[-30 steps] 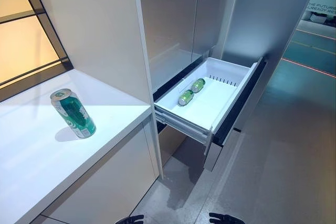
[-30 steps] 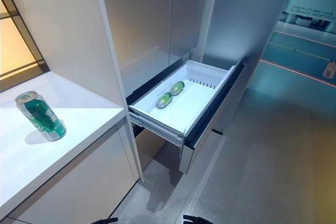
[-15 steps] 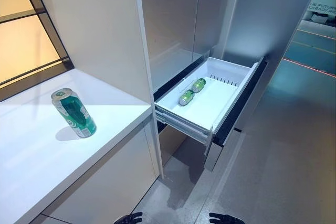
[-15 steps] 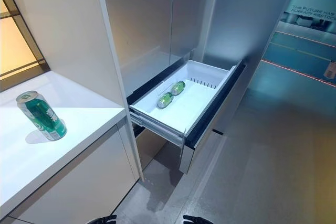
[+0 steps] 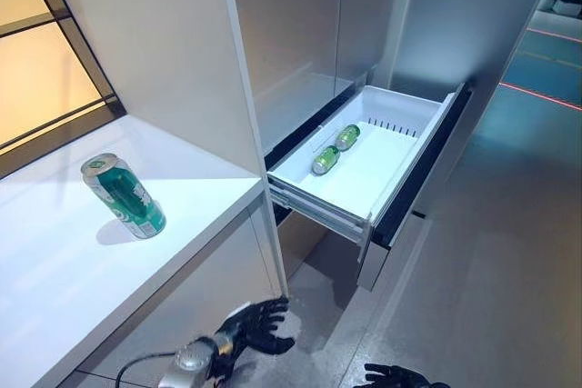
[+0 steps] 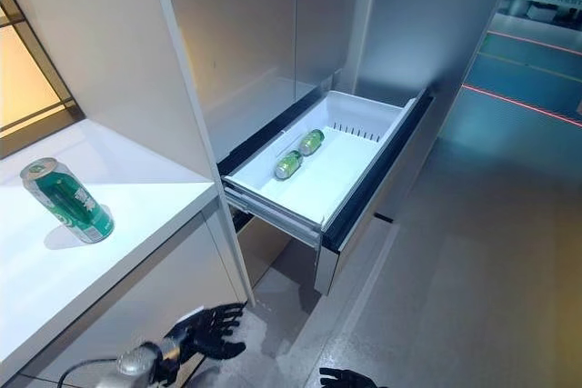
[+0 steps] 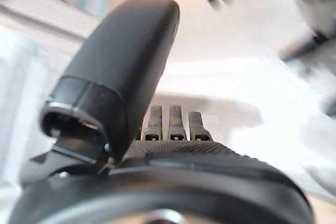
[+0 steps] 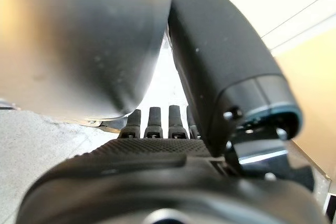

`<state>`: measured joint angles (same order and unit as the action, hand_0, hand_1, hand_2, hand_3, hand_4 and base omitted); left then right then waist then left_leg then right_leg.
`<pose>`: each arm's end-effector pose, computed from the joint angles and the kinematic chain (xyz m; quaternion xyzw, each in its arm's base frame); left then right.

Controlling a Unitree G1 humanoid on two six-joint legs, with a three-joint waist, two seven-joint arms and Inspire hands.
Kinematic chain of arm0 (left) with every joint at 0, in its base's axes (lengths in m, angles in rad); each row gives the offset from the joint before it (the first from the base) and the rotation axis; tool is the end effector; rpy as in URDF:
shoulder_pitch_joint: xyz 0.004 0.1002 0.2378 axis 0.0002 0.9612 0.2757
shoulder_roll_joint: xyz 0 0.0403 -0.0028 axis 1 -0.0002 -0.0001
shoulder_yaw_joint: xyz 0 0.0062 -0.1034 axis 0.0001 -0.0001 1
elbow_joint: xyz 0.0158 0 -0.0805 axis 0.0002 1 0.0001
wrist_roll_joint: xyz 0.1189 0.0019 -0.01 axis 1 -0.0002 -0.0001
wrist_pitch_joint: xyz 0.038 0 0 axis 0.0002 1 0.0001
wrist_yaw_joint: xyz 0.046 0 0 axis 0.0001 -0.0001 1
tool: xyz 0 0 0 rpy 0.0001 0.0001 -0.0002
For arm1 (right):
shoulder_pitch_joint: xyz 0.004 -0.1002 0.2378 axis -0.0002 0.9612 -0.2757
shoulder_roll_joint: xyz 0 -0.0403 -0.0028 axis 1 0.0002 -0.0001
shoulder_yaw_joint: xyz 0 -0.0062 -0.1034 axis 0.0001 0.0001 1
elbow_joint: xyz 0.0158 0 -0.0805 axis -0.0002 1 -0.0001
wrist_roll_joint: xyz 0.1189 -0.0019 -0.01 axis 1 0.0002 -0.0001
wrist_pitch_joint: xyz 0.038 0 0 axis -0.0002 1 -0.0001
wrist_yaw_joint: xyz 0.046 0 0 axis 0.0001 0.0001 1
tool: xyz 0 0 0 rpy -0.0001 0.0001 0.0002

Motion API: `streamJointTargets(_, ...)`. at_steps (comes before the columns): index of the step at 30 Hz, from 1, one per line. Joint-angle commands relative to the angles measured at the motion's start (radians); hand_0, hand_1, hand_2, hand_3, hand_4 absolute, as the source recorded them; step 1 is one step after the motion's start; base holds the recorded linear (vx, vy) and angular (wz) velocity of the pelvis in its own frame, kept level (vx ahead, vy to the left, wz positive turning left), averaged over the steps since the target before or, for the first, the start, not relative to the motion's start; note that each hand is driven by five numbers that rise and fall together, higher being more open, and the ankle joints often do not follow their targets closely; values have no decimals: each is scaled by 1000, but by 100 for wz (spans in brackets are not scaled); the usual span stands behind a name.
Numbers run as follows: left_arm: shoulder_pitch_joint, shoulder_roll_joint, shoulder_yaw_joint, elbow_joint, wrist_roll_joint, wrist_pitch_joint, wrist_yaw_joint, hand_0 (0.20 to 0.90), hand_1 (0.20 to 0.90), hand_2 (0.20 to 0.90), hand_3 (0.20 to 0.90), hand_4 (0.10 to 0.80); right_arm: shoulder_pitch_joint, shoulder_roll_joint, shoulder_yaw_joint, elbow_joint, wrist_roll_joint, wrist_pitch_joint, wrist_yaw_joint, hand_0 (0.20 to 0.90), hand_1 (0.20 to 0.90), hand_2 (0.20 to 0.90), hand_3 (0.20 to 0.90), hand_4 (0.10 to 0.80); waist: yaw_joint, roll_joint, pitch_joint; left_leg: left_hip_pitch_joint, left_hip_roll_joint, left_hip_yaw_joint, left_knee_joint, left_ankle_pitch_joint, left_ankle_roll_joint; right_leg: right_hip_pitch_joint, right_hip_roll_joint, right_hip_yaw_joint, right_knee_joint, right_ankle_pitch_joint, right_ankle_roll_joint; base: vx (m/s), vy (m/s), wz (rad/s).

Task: Put drinks into fridge and close the fridge

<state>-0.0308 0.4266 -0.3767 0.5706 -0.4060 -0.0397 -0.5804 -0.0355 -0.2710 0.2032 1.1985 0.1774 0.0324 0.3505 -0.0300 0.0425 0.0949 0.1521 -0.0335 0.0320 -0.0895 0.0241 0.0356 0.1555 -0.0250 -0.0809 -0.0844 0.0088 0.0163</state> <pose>0.1840 0.2103 -0.0575 -0.0228 0.2984 -0.3271 0.8963 0.0955 -0.2328 -0.1276 0.0029 0.5728 0.1011 0.8134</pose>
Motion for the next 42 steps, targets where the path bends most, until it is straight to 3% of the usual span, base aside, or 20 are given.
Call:
streamJointTargets(1,-181,22,65,-260,-312,129,-219,900,900,900,900,800,-48,-47,27,26,-5,-22,26,900,900,900,900,800,28,2,6,-6,-13,43,21,-55,-6,-56,-1,-35,69,-12,41,0,0,0)
streamJointTargets(4,-192,34,125,-449,-445,215,-226,900,900,900,900,800,-31,-38,17,34,-15,-42,18,900,900,900,900,800,33,1,4,-4,-14,36,18,-60,-1,-52,-3,-35,67,-14,41,0,0,0)
streamJointTargets(6,-202,39,159,-538,-527,228,-202,900,900,900,900,800,-19,-29,16,45,-17,-60,11,900,900,900,900,800,36,0,1,-1,-16,30,17,-63,1,-47,-4,-35,64,-15,41,11,-7,2)
streamJointTargets(10,-220,18,290,-742,-732,187,-80,900,900,900,900,800,20,5,23,71,-8,-104,-16,900,900,900,900,800,49,-9,-14,8,-22,9,15,-74,7,-23,-5,-37,48,-24,40,43,-33,8)
streamJointTargets(16,-214,-13,397,-827,-876,59,-36,900,900,900,900,800,40,36,42,76,7,-107,-45,900,900,900,900,800,67,-15,-26,18,-24,-14,14,-77,3,-3,-4,-49,43,-33,34,38,-22,6)
streamJointTargets(19,-200,-3,461,-861,-822,-94,31,900,900,900,900,800,50,47,50,72,13,-104,-56,900,900,900,900,800,82,-19,-30,21,-26,-33,11,-78,1,7,-3,-61,40,-41,29,28,-20,10)
streamJointTargets(23,-190,19,509,-875,-742,-176,79,900,900,900,900,800,55,55,56,70,14,-102,-61,900,900,900,900,800,97,-23,-32,23,-28,-47,9,-79,-1,13,-2,-72,39,-48,26,14,-9,14)
streamJointTargets(32,-178,82,579,-862,-568,-219,291,900,900,900,900,800,41,58,72,60,4,-85,-69,900,900,900,900,800,135,-26,-34,12,-29,-77,6,-72,-6,11,0,-101,49,-60,20,-1,-4,10)
streamJointTargets(42,-141,108,645,-730,-505,-269,448,900,900,900,900,800,28,47,67,49,6,-66,-57,900,900,900,900,800,157,-29,-36,10,-30,-90,4,-66,-11,14,-1,-124,59,-71,18,4,2,11)
